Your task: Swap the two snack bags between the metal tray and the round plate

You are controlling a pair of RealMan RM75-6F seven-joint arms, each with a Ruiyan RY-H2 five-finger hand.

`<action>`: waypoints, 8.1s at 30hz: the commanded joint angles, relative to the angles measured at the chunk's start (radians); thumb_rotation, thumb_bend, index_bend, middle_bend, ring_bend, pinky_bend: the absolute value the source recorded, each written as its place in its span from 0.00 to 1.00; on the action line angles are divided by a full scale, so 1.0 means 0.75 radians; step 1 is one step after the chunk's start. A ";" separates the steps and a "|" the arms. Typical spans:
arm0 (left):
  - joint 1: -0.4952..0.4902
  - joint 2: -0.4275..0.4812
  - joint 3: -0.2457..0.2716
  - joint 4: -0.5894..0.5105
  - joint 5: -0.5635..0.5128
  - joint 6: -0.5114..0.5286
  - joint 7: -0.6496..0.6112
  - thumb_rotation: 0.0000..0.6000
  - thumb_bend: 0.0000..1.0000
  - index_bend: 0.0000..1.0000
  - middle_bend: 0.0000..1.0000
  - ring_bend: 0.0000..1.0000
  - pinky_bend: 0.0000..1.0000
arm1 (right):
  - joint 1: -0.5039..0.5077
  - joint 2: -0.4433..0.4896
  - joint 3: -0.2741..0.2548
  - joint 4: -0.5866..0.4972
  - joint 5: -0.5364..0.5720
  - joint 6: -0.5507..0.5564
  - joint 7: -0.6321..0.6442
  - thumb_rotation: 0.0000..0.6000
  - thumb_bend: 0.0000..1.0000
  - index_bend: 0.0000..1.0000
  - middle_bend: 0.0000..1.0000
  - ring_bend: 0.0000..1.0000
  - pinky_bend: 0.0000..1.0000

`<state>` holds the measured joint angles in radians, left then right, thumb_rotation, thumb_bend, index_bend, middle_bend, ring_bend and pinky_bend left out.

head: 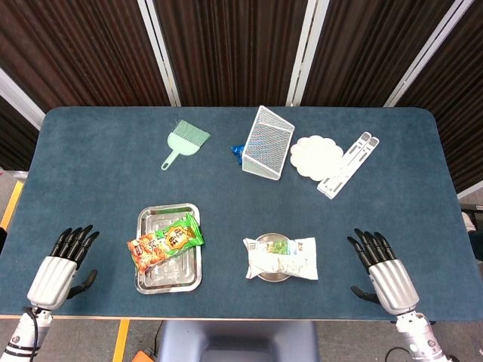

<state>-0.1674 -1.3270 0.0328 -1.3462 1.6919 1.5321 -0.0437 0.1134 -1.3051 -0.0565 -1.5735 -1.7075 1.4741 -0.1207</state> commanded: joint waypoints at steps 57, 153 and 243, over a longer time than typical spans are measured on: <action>-0.692 -0.662 -0.428 0.373 -0.487 -0.654 0.110 1.00 0.39 0.53 0.79 0.79 0.82 | 0.044 0.129 -0.020 -0.108 0.072 -0.145 0.127 1.00 0.11 0.00 0.00 0.00 0.00; -0.093 -0.064 0.013 0.083 -0.244 -0.053 -0.144 1.00 0.36 0.00 0.00 0.00 0.05 | 0.515 -0.485 0.270 -0.128 0.724 -0.468 -0.560 1.00 0.47 0.86 0.67 0.59 0.72; -0.027 -0.020 -0.082 0.037 -0.260 -0.157 -0.005 1.00 0.36 0.00 0.00 0.00 0.05 | 1.147 -0.315 0.485 -0.088 1.479 -0.679 -0.841 1.00 0.35 0.95 0.84 0.88 1.00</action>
<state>-0.1882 -1.3417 -0.0304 -1.3170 1.4943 1.4137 -0.0490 1.0202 -1.6845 0.3419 -1.4337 -0.6356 0.9299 -0.7101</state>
